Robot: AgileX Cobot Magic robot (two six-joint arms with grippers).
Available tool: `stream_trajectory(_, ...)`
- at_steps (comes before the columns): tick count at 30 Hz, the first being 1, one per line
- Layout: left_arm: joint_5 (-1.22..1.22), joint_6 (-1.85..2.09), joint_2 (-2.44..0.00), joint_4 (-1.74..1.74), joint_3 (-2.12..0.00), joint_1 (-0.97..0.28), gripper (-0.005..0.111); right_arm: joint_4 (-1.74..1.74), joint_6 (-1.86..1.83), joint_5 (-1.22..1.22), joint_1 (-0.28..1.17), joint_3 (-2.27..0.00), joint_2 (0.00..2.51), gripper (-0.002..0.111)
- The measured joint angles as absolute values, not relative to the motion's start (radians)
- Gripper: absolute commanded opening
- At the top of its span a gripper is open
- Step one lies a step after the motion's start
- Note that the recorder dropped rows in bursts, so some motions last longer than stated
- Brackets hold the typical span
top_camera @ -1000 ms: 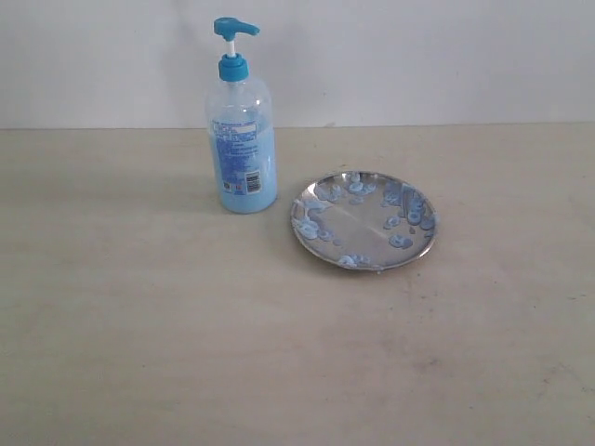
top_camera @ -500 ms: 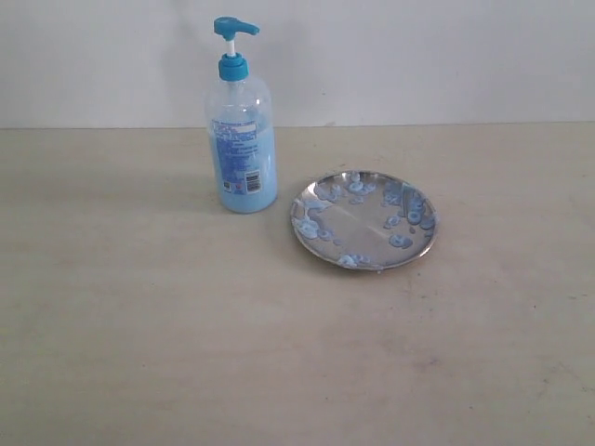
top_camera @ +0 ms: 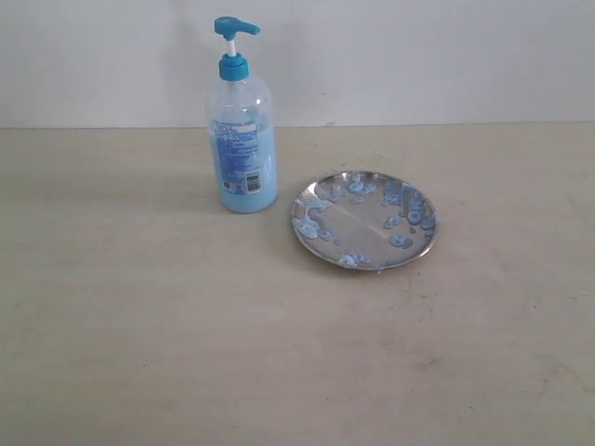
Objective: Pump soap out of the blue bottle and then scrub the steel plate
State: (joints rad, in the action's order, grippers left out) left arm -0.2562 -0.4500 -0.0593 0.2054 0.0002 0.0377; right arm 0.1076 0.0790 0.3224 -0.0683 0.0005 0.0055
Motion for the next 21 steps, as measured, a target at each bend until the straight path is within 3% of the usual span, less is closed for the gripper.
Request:
stream_trajectory(3, -0.221, -0.357, -0.013, 0.223, 0.0, 0.038, 0.004, 0.108, 0.079, 0.322, -0.068, 0.0, 0.006, 0.0)
stream_trajectory(6, 0.184, -0.239, -0.005, 0.227, 0.002, 0.038, 0.004, 0.108, 0.079, 0.322, -0.068, 0.0, 0.006, 0.0)
stream_trajectory(11, 0.469, -0.189, -0.002, 0.233, -0.011, 0.038, 0.004, 0.108, 0.079, 0.322, -0.068, 0.0, 0.006, 0.0)
stream_trajectory(15, 0.316, 0.031, -0.002, -0.025, -0.008, 0.038, 0.004, 0.108, 0.079, 0.324, -0.068, 0.0, 0.006, 0.0)
stream_trajectory(17, 0.114, 0.161, -0.002, -0.239, -0.007, 0.038, 0.004, 0.108, 0.079, 0.324, -0.068, 0.0, 0.006, 0.0)
stream_trajectory(21, -0.216, 0.177, -0.002, -0.28, -0.005, 0.038, 0.004, 0.108, 0.079, 0.324, -0.068, 0.0, 0.006, 0.0)
